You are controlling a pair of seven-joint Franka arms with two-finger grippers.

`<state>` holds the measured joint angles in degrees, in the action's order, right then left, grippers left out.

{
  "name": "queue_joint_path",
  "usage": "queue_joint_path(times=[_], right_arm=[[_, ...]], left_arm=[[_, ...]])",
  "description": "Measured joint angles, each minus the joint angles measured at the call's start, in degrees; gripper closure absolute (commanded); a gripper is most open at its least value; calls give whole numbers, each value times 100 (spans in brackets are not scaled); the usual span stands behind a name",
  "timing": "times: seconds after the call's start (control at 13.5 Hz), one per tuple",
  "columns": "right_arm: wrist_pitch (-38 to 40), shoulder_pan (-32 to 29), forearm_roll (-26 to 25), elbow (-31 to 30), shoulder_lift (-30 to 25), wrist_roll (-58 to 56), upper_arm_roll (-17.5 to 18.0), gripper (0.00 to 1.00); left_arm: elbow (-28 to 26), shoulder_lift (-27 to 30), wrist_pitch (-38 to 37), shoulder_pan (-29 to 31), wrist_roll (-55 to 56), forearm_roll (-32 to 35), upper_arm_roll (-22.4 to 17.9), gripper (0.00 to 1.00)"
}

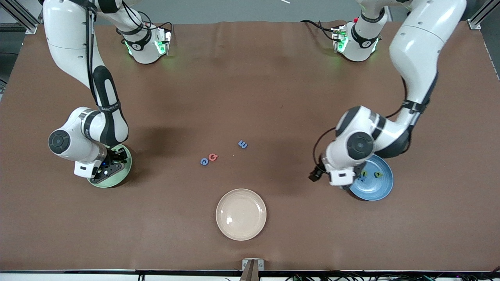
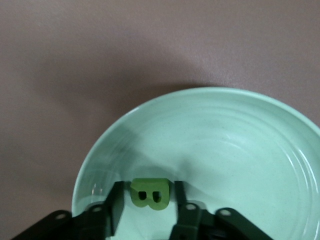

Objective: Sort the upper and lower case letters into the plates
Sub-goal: 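Drop the x into the blue plate while the right gripper drops the B, then grasp the blue 3 with the left gripper while the right gripper grasps the G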

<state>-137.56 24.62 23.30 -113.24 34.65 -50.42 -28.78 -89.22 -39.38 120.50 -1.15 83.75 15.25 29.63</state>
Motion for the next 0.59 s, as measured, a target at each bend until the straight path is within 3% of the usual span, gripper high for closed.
queue_joint_path(times=[0.3, 0.59], right_arm=[[1081, 12, 22, 533, -354, 206, -28, 2], [1821, 405, 24, 881, -613, 2191, -22, 2]], left_arm=[[198, -130, 166, -836, 889, 0, -6, 1], [552, -424, 201, -1945, 1932, 0, -301, 1]])
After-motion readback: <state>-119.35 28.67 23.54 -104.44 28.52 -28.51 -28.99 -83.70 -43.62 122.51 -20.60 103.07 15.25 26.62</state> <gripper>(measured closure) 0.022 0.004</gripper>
